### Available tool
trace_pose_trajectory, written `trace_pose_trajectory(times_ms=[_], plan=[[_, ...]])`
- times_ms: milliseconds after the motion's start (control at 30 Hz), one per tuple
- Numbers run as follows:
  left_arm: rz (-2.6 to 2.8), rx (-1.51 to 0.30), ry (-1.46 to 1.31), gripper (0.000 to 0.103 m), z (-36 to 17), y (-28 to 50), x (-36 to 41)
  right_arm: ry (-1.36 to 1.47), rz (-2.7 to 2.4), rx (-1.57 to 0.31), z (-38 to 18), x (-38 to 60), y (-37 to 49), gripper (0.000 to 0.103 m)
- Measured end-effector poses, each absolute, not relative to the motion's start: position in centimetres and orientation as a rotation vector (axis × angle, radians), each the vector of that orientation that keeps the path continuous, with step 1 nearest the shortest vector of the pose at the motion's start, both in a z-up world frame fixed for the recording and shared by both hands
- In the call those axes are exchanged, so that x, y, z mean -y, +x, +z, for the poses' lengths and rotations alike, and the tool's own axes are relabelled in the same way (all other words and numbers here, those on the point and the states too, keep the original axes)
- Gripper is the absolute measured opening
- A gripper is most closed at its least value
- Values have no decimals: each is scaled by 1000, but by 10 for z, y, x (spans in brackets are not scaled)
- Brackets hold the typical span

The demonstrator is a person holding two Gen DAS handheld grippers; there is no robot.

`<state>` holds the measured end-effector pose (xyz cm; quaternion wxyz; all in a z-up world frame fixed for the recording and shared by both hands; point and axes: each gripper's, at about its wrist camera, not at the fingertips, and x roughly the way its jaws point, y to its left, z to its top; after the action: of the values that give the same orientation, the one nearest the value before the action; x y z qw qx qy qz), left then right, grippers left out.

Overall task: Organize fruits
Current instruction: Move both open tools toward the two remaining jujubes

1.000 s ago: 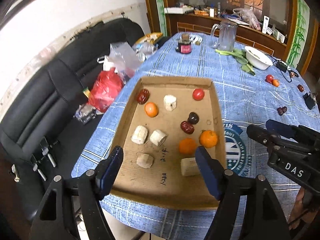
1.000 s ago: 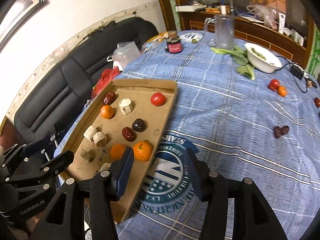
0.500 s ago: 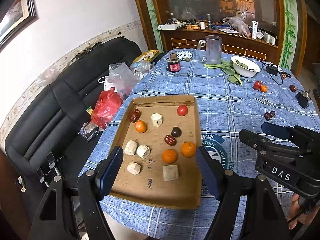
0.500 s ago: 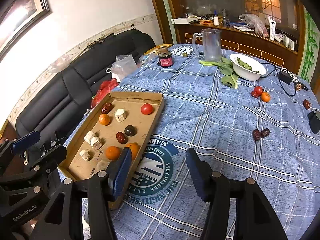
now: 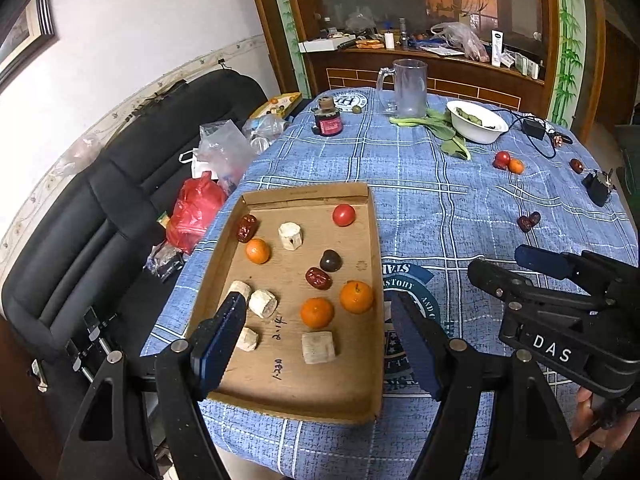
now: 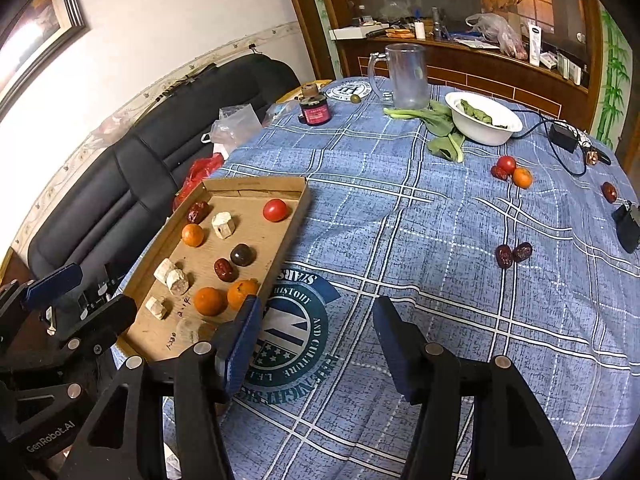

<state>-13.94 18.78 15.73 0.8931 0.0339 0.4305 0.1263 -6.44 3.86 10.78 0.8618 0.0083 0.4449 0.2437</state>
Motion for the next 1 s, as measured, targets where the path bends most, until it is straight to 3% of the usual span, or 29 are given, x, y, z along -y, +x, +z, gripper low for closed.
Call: trace_pose_trajectory(times_ms=[667, 1000], plan=[[112, -1013, 36, 74, 118, -103, -197, 48, 382, -1043, 73, -37, -50, 62], [27, -1074, -21, 74, 94, -89, -193, 155, 182, -1073, 54, 35, -26, 62]])
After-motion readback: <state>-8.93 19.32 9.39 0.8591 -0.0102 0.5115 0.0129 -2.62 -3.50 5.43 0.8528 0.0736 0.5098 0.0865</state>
